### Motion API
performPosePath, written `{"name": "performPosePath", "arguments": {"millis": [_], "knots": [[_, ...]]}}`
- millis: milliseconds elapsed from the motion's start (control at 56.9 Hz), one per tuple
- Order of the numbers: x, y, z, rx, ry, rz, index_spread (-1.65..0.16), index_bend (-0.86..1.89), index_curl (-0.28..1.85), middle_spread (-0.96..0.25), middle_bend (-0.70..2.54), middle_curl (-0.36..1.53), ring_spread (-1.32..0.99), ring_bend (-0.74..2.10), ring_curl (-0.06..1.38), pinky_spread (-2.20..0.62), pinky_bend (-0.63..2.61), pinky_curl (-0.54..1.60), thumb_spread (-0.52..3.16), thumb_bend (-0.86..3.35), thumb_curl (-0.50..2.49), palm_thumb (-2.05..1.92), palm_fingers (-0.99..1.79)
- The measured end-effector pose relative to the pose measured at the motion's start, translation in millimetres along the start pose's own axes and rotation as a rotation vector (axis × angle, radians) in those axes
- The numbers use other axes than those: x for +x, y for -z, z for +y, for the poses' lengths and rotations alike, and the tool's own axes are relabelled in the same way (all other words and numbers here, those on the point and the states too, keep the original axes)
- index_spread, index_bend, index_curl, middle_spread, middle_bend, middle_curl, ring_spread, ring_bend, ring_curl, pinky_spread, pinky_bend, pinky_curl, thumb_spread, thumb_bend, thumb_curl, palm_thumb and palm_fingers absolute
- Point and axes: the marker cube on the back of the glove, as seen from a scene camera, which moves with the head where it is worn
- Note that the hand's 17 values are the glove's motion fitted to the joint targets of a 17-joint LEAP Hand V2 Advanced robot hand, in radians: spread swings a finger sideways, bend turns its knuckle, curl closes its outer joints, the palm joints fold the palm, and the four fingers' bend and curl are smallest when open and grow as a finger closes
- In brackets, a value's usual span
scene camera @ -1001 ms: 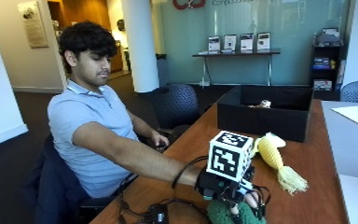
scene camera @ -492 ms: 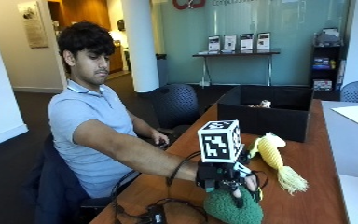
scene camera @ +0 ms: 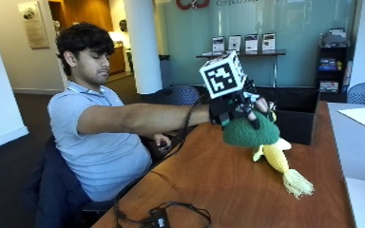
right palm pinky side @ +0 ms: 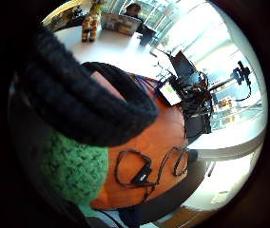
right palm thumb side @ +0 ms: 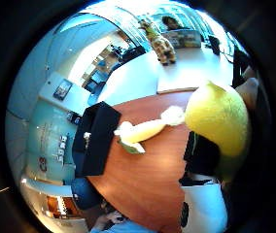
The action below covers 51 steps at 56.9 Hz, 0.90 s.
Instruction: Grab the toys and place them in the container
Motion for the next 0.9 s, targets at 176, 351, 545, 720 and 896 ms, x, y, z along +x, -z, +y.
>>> {"name": "performPosePath", "arguments": {"millis": [176, 351, 545, 720, 896], "knots": [[-96.5, 42.6, -18.2, 0.066, 0.148, 0.012, -0.15, 0.41, 0.52, -0.12, 0.67, 0.52, -0.28, 0.69, 0.39, -0.24, 0.71, 0.43, 1.58, 0.2, 0.42, 0.41, 0.7], [-211.5, 61.1, -23.7, 0.092, 0.283, -0.023, -0.15, 0.43, 0.52, -0.12, 0.68, 0.54, -0.28, 0.7, 0.41, -0.24, 0.72, 0.44, 1.58, 0.19, 0.41, 0.4, 0.69], [-356.4, 49.9, -11.1, 0.084, 0.476, -0.053, -0.15, 0.44, 0.53, -0.12, 0.69, 0.56, -0.28, 0.72, 0.42, -0.24, 0.74, 0.45, 1.58, 0.19, 0.41, 0.38, 0.67], [-423.3, 16.2, -7.3, 0.056, 0.585, -0.033, -0.15, 0.45, 0.53, -0.12, 0.69, 0.57, -0.28, 0.73, 0.43, -0.23, 0.75, 0.46, 1.59, 0.19, 0.4, 0.37, 0.65], [-458.4, -22.3, -14.3, 0.063, 0.604, -0.009, -0.15, 0.47, 0.54, -0.12, 0.7, 0.58, -0.27, 0.72, 0.45, -0.23, 0.76, 0.47, 1.59, 0.19, 0.39, 0.35, 0.64]]}}
